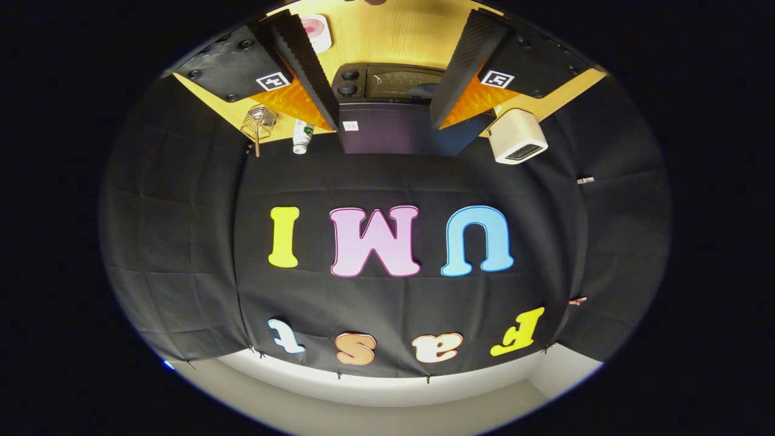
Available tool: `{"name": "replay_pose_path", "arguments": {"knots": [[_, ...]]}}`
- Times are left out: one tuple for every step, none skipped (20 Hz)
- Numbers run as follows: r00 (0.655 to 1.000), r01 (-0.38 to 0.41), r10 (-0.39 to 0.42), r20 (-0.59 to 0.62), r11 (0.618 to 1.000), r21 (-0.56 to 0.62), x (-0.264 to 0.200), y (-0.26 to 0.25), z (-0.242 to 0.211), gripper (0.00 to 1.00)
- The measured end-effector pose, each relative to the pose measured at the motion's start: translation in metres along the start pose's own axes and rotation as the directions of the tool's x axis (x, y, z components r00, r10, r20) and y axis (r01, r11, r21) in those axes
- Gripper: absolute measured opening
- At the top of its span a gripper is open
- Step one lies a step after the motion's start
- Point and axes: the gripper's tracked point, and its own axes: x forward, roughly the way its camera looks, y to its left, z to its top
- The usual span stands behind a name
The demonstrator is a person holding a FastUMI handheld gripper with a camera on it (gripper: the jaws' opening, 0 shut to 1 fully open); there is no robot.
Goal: Open the toaster oven, put the food inside, and close the toaster oven door.
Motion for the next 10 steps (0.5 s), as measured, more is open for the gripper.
{"name": "replay_pose_path", "arguments": {"knots": [[1.000, -0.001, 0.001, -0.011, 1.000, 0.003, 0.009, 0.005, -0.003, 0.98], [1.000, 0.001, -0.001, -0.030, 1.000, 0.006, 0.018, 0.009, -0.009, 0.98], [0.999, 0.000, 0.001, -0.042, 1.000, 0.012, 0.027, 0.016, -0.013, 0.97], [0.999, 0.003, -0.002, -0.053, 1.000, 0.016, 0.036, 0.022, -0.018, 0.97], [0.998, 0.008, -0.007, -0.067, 1.000, 0.017, 0.046, 0.027, -0.023, 0.97], [0.997, 0.012, -0.010, -0.076, 1.000, 0.017, 0.054, 0.032, -0.029, 0.97], [0.996, 0.015, -0.014, -0.089, 1.000, 0.015, 0.063, 0.038, -0.036, 0.97], [0.994, 0.017, -0.016, -0.106, 1.000, 0.010, 0.072, 0.042, -0.045, 0.98], [0.992, 0.019, -0.019, -0.127, 1.000, 0.005, 0.079, 0.047, -0.055, 0.97], [0.989, 0.023, -0.023, -0.145, 1.000, -0.003, 0.087, 0.049, -0.064, 0.98]]}}
